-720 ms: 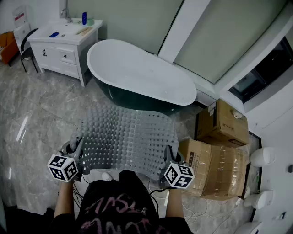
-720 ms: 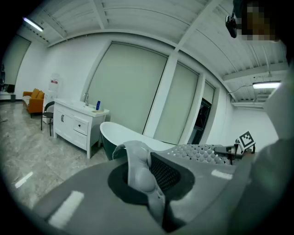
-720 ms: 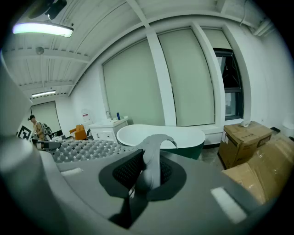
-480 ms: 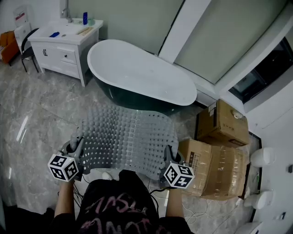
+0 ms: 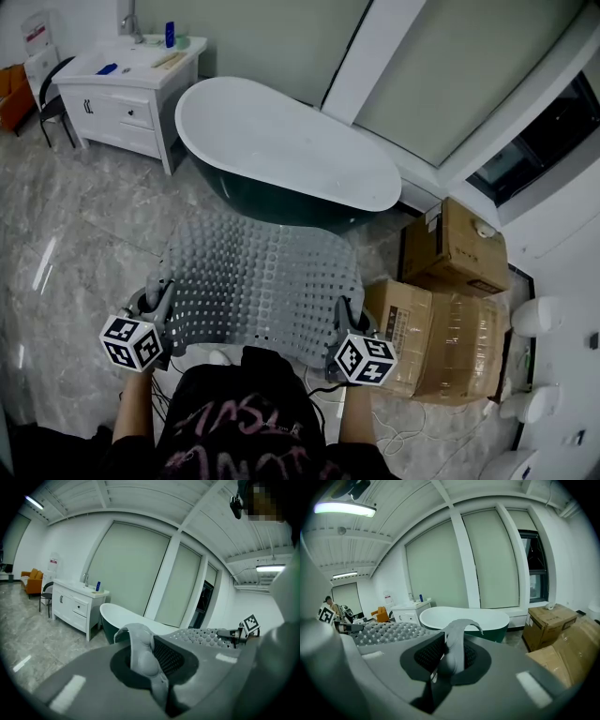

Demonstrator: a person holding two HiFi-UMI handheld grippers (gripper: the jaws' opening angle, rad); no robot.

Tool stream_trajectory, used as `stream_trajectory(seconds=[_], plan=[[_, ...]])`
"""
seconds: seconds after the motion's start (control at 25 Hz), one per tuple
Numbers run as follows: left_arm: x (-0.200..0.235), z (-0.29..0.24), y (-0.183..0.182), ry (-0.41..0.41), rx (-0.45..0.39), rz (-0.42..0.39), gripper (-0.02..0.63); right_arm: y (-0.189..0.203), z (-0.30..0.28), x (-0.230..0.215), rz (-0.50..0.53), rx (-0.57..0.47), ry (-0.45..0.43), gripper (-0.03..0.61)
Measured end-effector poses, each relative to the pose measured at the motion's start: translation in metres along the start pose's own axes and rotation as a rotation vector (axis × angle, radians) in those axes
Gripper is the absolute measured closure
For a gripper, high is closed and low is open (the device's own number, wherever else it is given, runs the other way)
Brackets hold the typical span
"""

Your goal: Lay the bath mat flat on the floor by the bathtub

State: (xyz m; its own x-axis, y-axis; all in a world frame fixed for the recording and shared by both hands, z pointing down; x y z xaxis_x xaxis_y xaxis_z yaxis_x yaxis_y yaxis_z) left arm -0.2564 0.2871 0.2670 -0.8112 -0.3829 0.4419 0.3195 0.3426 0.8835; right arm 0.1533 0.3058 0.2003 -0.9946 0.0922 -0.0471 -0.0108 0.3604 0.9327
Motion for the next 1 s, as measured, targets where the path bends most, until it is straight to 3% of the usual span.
stream_trajectory(seconds=[0.44, 1.0], plan=[[0.005, 0.005, 0.008, -0.001, 0.008, 0.024, 0.591, 0.006, 0.0, 0.001, -0.012, 0.013, 0.003, 0.508], [0.016, -0.014, 0.007, -0.01, 0.052, -0.004, 0.589, 0.009, -0.034, -0.002, -0.008, 0.041, -0.024, 0.502]])
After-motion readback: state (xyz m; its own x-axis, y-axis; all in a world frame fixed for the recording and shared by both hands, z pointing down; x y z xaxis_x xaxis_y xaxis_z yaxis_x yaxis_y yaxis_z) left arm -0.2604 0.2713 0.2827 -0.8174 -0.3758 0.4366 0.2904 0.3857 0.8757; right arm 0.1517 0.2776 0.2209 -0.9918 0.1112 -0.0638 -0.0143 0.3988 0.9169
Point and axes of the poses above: the fingertips, and each gripper's own axes: z backward along the fingers, x to its left, y out of its underside, the point moved 6 cm from there along z, backward along the fingers, and after that the axes turned 7 degrees about -x, right-handed, at the moved point
